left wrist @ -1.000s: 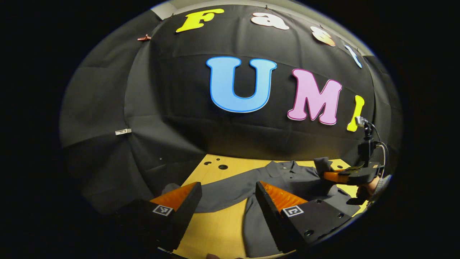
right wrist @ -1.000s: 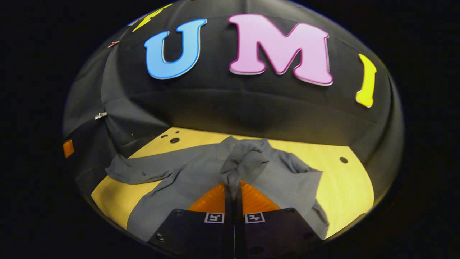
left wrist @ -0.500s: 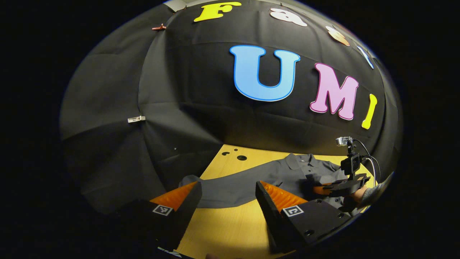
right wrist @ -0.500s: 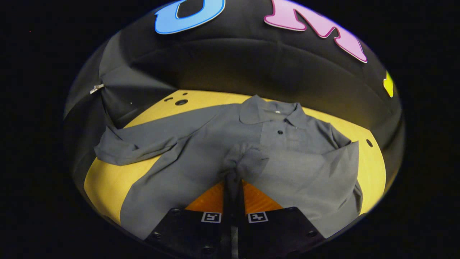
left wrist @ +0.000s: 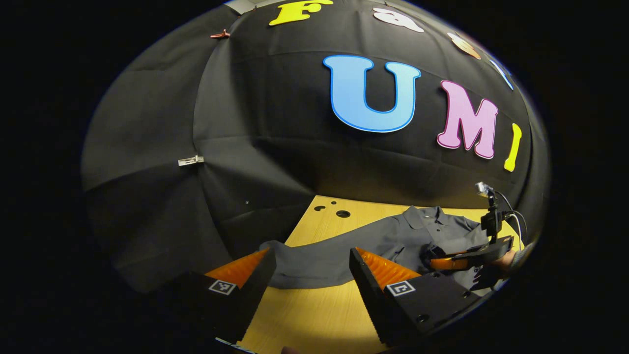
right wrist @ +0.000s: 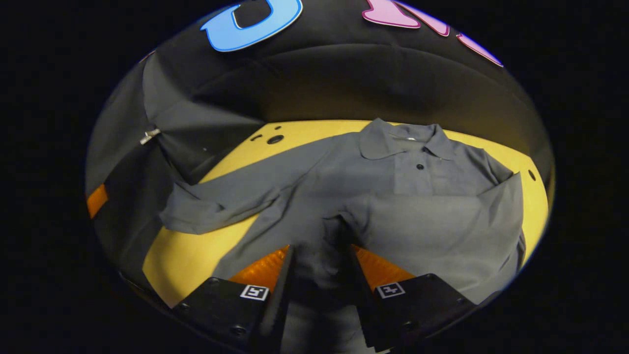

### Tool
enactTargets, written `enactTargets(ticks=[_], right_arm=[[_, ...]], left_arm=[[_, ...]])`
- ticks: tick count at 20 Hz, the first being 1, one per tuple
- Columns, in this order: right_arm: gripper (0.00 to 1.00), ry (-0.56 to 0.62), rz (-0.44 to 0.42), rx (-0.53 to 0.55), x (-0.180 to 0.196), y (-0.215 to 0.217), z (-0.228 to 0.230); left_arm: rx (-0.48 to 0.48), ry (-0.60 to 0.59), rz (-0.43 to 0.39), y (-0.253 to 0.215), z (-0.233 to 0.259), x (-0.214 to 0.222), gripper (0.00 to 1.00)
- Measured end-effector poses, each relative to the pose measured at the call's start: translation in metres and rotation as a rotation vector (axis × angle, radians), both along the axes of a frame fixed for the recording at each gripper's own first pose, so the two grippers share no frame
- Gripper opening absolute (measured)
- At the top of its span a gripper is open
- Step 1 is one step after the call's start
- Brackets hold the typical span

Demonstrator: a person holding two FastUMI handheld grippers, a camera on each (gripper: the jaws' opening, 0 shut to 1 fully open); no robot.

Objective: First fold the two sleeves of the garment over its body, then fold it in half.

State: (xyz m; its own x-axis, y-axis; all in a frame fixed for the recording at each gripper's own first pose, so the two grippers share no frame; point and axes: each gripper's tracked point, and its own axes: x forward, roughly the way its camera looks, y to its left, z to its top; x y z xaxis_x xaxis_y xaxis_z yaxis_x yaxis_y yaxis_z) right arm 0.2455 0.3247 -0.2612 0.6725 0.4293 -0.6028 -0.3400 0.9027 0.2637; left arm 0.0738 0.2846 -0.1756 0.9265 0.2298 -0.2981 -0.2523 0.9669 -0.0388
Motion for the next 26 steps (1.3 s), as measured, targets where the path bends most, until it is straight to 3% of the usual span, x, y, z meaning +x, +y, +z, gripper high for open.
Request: enactTargets(ticks=[1, 2, 3, 7, 13, 24, 26], right_arm=[[0.69, -0.019, -0.001, 0.013, 0.000, -0.002, 0.010], [0.57, -0.034, -0.005, 0.018, -0.002, -0.006, 0.018], [0.70, -0.054, -0.015, 0.011, -0.006, -0.014, 0.027], [0.77, -0.118, -0.060, -0.066, -0.022, -0.052, 0.046], [0.77, -0.088, -0.125, -0.081, -0.054, -0.086, 0.048], [0.77, -0.083, -0.156, -0.079, -0.075, -0.110, 0.059], [0.77, -0.092, -0.157, -0.061, -0.078, -0.109, 0.065]], left_arm=[[0.013, 0.001, 0.000, 0.005, -0.002, 0.005, 0.95], [0.024, 0.010, 0.002, 0.009, -0.008, 0.010, 0.95], [0.030, 0.026, 0.007, 0.014, -0.016, 0.015, 0.95], [0.033, 0.121, 0.076, 0.046, -0.060, 0.036, 0.95], [0.025, 0.270, 0.125, 0.087, -0.136, 0.070, 0.95], [-0.008, 0.432, 0.139, 0.090, -0.190, 0.080, 0.94], [-0.026, 0.432, 0.115, 0.080, -0.194, 0.083, 0.90]])
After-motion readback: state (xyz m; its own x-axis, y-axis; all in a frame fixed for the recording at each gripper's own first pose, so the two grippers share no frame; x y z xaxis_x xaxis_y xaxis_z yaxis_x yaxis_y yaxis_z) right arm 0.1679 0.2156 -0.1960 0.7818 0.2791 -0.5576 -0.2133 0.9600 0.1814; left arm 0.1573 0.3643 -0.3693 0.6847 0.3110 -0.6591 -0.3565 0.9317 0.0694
